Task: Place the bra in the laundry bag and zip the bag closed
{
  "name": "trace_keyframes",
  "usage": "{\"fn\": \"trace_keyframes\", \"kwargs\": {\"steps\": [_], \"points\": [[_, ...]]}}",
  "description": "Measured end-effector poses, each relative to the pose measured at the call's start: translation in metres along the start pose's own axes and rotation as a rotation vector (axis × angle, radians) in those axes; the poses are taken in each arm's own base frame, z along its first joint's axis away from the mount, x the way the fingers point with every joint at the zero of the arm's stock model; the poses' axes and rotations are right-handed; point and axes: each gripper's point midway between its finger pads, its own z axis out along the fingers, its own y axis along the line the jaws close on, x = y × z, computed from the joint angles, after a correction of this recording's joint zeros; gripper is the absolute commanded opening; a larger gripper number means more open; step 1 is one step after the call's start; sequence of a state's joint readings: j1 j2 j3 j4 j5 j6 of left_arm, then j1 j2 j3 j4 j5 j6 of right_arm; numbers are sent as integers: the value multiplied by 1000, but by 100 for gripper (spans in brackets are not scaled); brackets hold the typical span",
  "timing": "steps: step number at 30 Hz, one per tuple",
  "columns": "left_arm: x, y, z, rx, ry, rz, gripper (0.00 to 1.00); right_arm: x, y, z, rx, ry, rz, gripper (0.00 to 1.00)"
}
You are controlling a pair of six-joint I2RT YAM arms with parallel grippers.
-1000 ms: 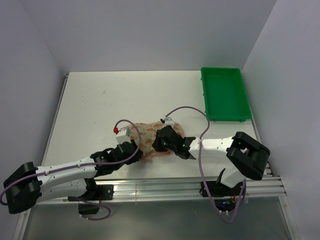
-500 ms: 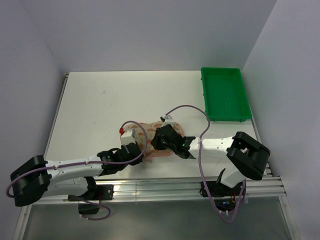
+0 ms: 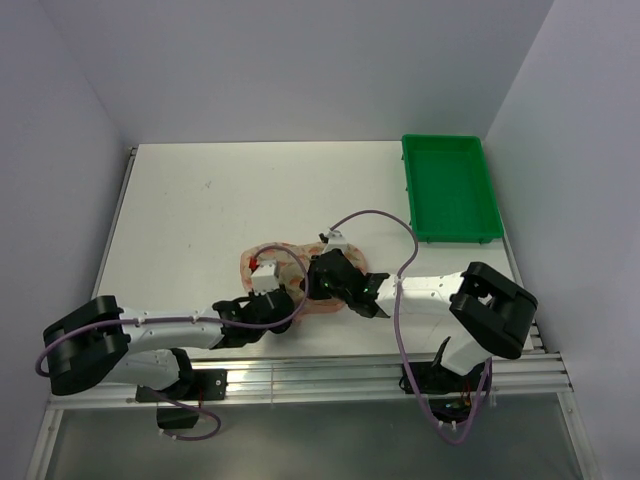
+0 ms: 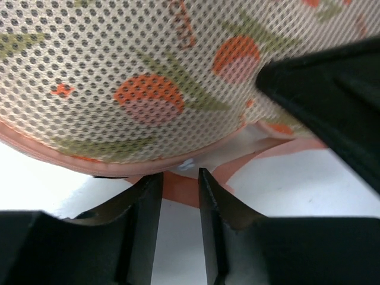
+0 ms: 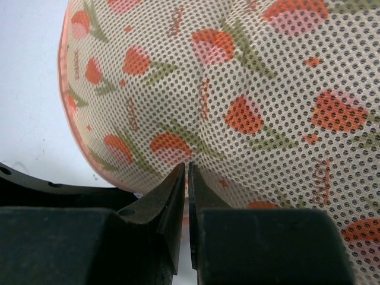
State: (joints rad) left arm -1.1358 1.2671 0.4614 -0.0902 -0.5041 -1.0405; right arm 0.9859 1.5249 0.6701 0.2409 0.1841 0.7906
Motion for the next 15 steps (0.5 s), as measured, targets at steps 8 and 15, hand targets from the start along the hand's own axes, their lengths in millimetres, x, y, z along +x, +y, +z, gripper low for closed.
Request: {"fn": "trace_keyframes", "kwargs": {"steps": [8, 15], "points": [[-20, -12, 4, -4, -74, -18, 43, 0, 6, 0, -26, 1, 5, 13], [-28, -2, 8, -61, -135, -6, 34, -1, 7, 0, -32, -2, 5, 13]]}}
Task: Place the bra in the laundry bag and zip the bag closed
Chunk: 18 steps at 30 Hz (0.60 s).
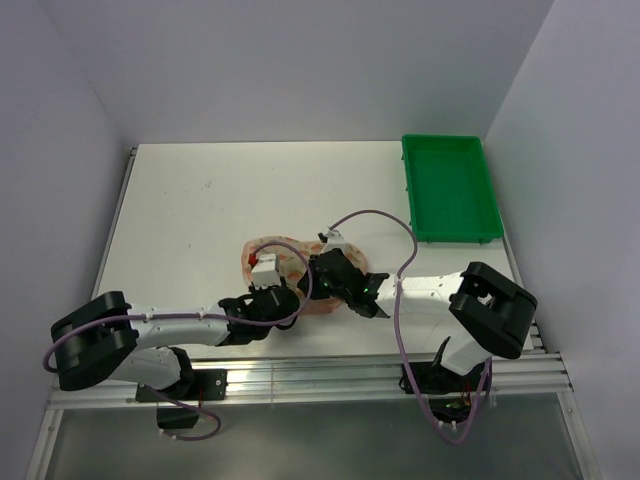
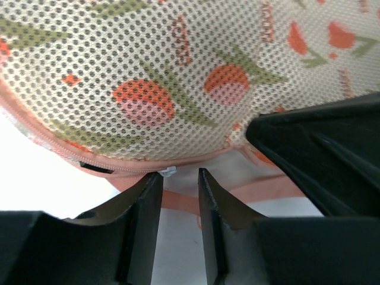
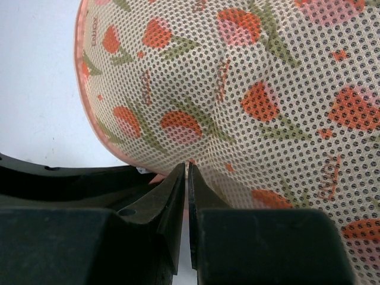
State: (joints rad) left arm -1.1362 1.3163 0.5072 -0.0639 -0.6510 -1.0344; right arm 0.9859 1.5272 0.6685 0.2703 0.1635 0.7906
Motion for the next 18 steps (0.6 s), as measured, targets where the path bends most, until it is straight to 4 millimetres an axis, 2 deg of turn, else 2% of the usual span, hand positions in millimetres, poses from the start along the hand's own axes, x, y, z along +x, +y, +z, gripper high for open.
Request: {"fn": "trace_keyframes", "kwargs": {"steps": [6, 7, 10, 12, 15, 18], "points": [[-2, 12, 6, -59, -38, 25, 22, 2, -2, 0, 4, 4, -1, 13], [-4, 13, 6, -67, -49, 26, 16, 3, -4, 0, 7, 6, -2, 13], [-11, 17, 7, -92, -83, 30, 10, 11, -12, -1, 23, 20, -9, 15], [-14, 20, 7, -105, -101, 32, 9, 15, -18, -3, 38, 34, -16, 16], [-19, 20, 7, -111, -128, 28, 0, 15, -19, -6, 39, 35, -31, 19], [-27, 18, 5, -105, -157, 27, 0, 12, -17, -9, 30, 29, -51, 24]]}}
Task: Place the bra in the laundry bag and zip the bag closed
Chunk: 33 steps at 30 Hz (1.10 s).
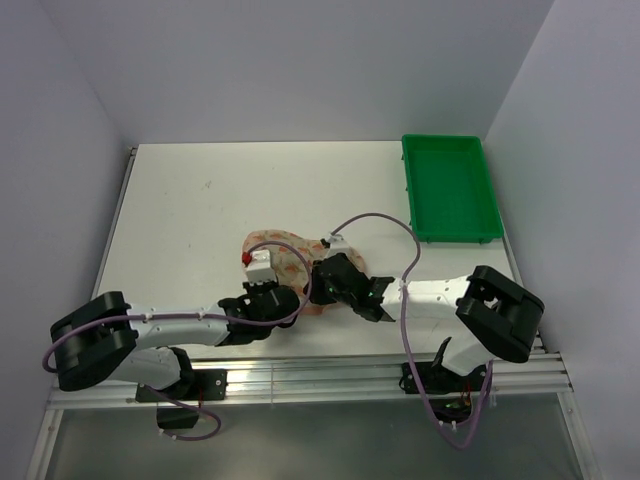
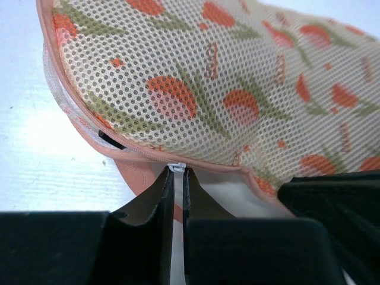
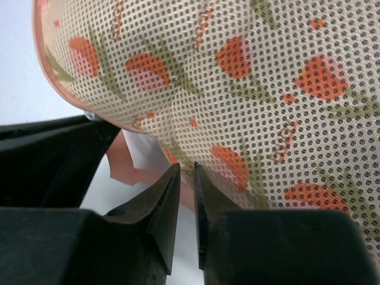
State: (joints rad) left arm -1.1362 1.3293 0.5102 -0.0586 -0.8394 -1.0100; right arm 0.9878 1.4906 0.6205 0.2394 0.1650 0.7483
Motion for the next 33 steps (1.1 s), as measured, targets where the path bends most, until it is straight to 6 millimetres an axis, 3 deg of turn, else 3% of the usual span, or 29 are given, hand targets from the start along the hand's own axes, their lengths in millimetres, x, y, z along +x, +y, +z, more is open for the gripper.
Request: {"fn": "trace_keyframes", "kwargs": {"steps": [8, 13, 21, 27, 28, 31, 33], "points": [[-13, -1, -6, 61, -52, -45, 0, 3, -4, -3, 4, 21, -115, 59], [-24, 4, -6, 108, -62, -106, 0, -5, 7, -3, -35, 14, -186, 78], [-29, 7, -5, 200, -52, -172, 0, -12, 17, 6, -71, 23, -332, 79], [-31, -1, -11, 274, -39, -196, 0, -16, 22, 25, -58, 38, -403, 58], [-33, -3, -12, 283, -41, -199, 0, -17, 22, 27, -50, 34, -405, 41], [-37, -7, -16, 315, -44, -206, 0, -21, 19, 30, -23, 22, -414, 11], [-38, -9, -18, 325, -43, -207, 0, -26, 19, 30, -14, 3, -412, 2]]}}
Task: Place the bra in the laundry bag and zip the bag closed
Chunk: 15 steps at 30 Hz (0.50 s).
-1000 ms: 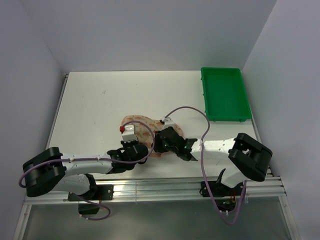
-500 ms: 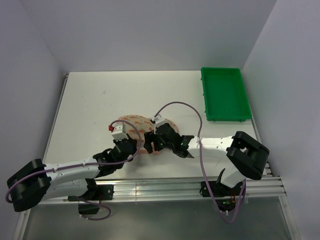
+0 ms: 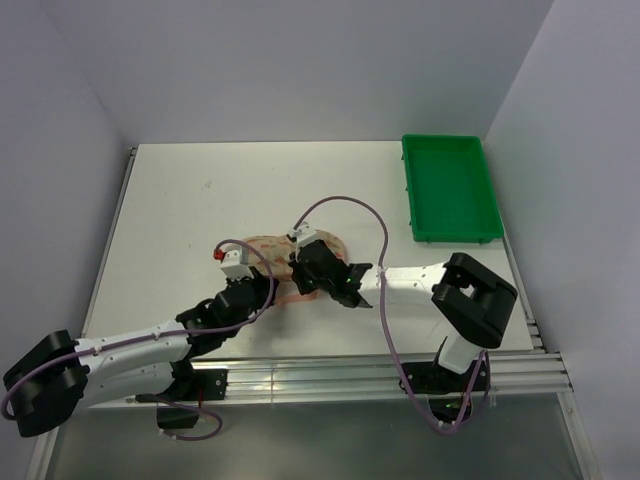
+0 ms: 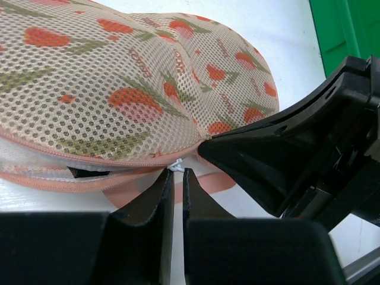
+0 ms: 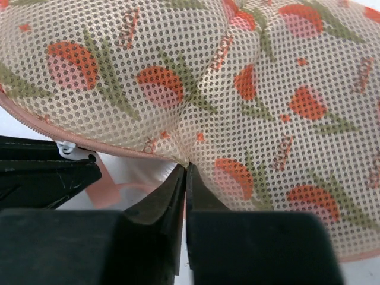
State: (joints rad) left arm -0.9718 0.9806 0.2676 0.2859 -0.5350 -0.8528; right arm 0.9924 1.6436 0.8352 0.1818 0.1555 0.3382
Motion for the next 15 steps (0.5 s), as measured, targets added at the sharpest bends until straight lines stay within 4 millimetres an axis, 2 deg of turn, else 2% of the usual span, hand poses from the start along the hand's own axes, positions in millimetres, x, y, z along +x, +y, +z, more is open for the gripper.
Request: {"fn": "trace_keyframes", "kwargs": {"steps": [3, 7, 15], "points": [[-1, 1, -1, 3, -1, -3, 0, -5, -2, -2, 18, -22, 6, 0], [-3, 9, -5, -6, -4, -9, 0, -10, -11, -16, 46, -63, 34, 0], [-1, 30, -16, -53, 6, -6, 0, 1, -68, -32, 184, -64, 140, 0]]}}
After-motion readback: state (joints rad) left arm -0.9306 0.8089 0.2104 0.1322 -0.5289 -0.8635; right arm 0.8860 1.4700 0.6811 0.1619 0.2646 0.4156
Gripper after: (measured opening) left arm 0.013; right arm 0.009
